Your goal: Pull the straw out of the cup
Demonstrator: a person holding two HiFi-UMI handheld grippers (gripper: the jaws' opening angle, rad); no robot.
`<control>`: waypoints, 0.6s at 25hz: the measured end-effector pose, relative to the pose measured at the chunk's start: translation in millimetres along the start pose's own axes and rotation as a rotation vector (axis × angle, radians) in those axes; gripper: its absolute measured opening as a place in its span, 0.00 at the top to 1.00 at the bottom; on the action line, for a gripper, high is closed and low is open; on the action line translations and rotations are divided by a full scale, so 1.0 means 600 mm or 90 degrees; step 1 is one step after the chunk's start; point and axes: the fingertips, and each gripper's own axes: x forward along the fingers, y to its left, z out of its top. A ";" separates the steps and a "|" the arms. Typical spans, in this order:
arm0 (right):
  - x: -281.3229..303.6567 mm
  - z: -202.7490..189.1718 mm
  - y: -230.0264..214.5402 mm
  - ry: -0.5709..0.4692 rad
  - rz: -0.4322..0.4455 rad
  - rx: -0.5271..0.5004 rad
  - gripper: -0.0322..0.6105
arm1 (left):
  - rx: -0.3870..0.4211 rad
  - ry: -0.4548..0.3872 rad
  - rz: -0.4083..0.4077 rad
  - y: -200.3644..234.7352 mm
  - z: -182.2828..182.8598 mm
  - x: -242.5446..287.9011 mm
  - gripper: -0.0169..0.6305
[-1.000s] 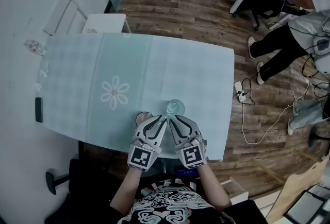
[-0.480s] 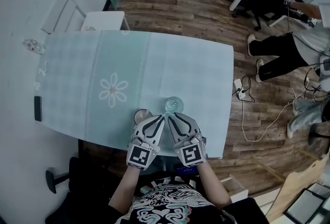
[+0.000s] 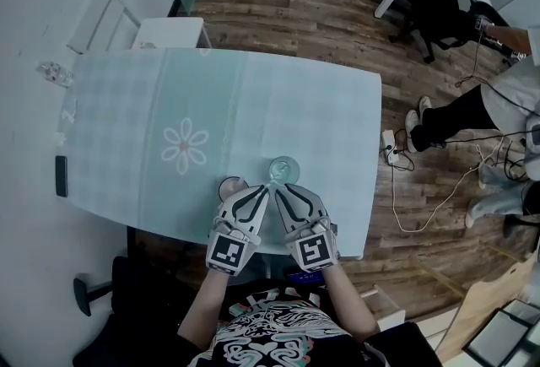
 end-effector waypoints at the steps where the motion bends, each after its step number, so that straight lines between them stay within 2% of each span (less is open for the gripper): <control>1: -0.001 0.001 0.000 -0.002 0.000 0.003 0.86 | -0.001 0.000 0.000 0.001 0.000 0.000 0.93; 7: -0.002 0.007 -0.001 -0.013 0.006 0.009 0.86 | -0.025 0.003 0.006 0.006 -0.001 0.001 0.92; 12: -0.010 0.014 -0.009 -0.022 -0.017 0.000 0.87 | -0.036 -0.001 0.002 0.007 -0.002 0.000 0.92; 15: -0.013 0.021 -0.016 -0.028 -0.036 -0.011 0.91 | -0.043 -0.014 0.000 0.011 -0.001 0.000 0.92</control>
